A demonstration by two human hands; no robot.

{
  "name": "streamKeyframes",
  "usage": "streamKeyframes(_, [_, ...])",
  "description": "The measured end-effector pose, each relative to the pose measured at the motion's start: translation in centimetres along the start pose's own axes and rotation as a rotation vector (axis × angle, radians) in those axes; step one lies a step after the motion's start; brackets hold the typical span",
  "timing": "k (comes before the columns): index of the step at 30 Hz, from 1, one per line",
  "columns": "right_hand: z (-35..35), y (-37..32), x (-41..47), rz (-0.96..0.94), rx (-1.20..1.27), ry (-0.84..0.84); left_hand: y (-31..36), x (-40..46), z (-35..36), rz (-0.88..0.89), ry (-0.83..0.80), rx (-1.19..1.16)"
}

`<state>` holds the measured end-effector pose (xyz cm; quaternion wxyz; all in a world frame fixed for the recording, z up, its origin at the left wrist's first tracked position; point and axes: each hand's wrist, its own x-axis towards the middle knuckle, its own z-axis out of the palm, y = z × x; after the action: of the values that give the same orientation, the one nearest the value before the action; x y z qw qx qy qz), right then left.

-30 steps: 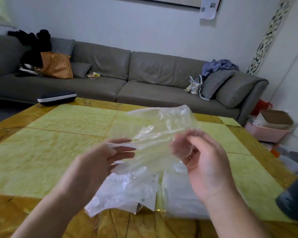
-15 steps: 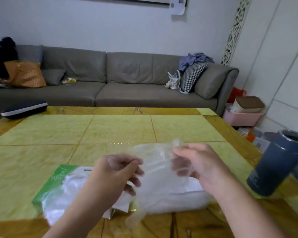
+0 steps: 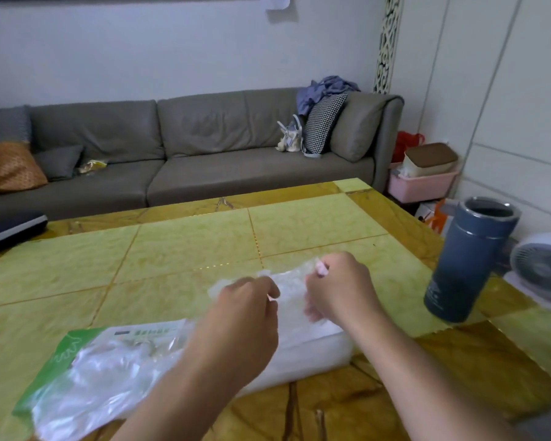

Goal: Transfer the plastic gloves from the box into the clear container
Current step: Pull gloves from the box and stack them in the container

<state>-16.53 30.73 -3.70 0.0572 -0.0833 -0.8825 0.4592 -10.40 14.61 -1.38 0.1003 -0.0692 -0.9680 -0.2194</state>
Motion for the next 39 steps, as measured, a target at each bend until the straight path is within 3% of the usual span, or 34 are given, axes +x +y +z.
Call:
streamKeyframes(3, [-0.1,0.2,-0.2,-0.035,-0.064,-0.013,-0.7,1.6,2.0,-0.13,-0.301,0.099])
streamKeyframes(6, [0.0,0.7,0.1,-0.079,-0.22,0.055,-1.9,2.6,2.9,-0.202,-0.475,0.046])
streamKeyframes(15, [-1.5,0.0,-0.1,-0.146,-0.516,0.057,-2.3,4.8,4.4,-0.233,-0.708,0.047])
streamKeyframes(18, [-2.2,-2.5,-1.8,-0.304,-0.545,0.131,-2.2,5.2,5.0,-0.219,-0.695,0.073])
streamKeyframes(20, [-1.7,-4.0,-2.9,-0.39,-0.367,0.03,-2.0,5.2,5.4,-0.151,-0.685,0.17])
streamKeyframes(22, [-0.5,-4.4,-3.0,-0.308,-0.291,-0.167,-1.5,5.0,5.5,-0.08,-0.694,0.227])
streamKeyframes(25, [1.1,-3.2,-2.3,-0.124,-0.485,-0.403,-1.3,4.9,5.0,-0.053,-0.706,0.245])
streamKeyframes(30, [2.3,-2.0,-1.0,0.011,-0.779,-0.561,-1.6,4.9,4.0,-0.034,-0.789,0.283])
streamKeyframes(34, [2.3,-2.6,-0.8,0.062,-0.895,-0.742,-1.1,5.1,2.7,0.001,-0.886,0.41])
streamKeyframes(39, [2.8,-2.2,-0.6,0.005,-0.97,-0.82,-1.4,4.5,3.1,0.019,-0.87,0.443])
